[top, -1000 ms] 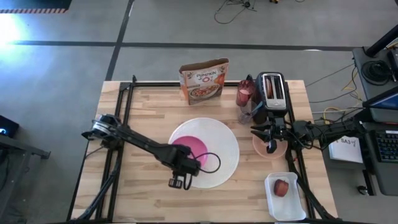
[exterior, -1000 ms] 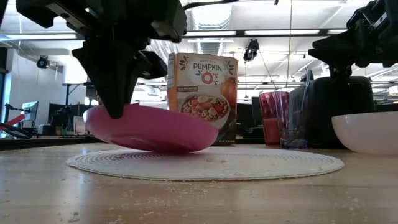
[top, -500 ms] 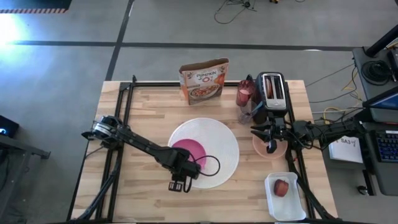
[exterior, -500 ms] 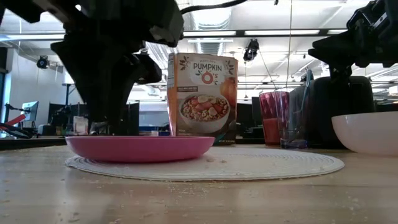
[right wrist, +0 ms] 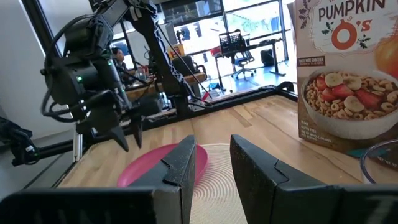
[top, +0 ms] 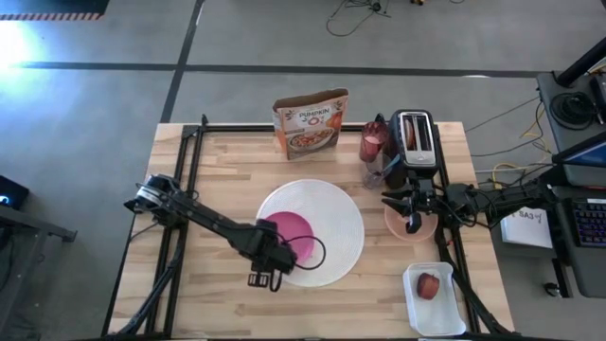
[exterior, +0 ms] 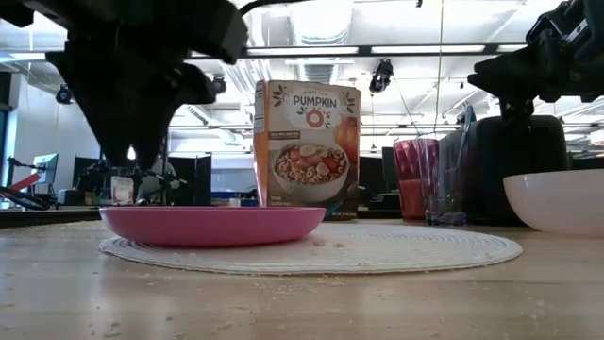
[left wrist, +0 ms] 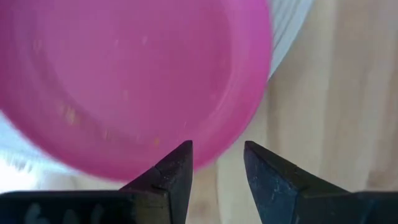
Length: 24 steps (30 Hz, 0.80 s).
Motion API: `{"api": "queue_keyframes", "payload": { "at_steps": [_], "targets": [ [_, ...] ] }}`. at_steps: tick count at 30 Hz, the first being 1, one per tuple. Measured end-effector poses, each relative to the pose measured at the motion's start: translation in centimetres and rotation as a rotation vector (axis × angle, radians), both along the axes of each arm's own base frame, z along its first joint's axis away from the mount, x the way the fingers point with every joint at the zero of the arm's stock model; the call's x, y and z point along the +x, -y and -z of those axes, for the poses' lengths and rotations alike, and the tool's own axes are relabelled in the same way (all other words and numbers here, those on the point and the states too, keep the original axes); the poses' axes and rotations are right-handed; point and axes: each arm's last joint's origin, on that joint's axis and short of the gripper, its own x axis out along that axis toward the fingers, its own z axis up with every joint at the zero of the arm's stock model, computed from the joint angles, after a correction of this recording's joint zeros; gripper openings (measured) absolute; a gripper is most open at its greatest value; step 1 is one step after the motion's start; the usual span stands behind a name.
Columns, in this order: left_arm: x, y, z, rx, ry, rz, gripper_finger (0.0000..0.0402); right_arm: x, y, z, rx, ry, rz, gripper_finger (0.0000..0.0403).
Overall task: Arrange a breakfast setting
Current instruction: Put the orange bowl on the white tablemat to the right of the pink plate
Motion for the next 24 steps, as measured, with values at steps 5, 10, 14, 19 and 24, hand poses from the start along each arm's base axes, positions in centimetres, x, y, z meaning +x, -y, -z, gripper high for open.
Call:
{"api": "queue_keyframes", "payload": {
  "at_steps": [5, 10, 14, 19, 24],
  "targets": [
    [-1.6, -0.3, -0.5, 0.046, -0.010, -0.053, 0.0127, 0.0, 0.0, 0.0, 0.000, 0.000, 0.001, 0.0091],
    [-4.1, -0.2, -1.4, 0.084, 0.134, -0.183, 0.0127, 0.0, 0.0, 0.2, -0.039, -0.024, 0.001, 0.0091],
    [-6.3, 0.4, -1.4, 0.059, 0.246, -0.282, 0.0127, 0.0, 0.0, 0.3, -0.103, -0.042, 0.003, 0.0091],
    [-8.3, 1.1, -0.6, 0.054, 0.337, -0.391, 0.0127, 0.0, 0.0, 0.3, -0.105, -0.042, 0.003, 0.0091],
    [-8.2, 1.1, -0.1, 0.044, 0.425, -0.525, 0.0127, 0.0, 0.0, 0.3, -0.094, -0.040, 0.003, 0.0091]
  ]
}}
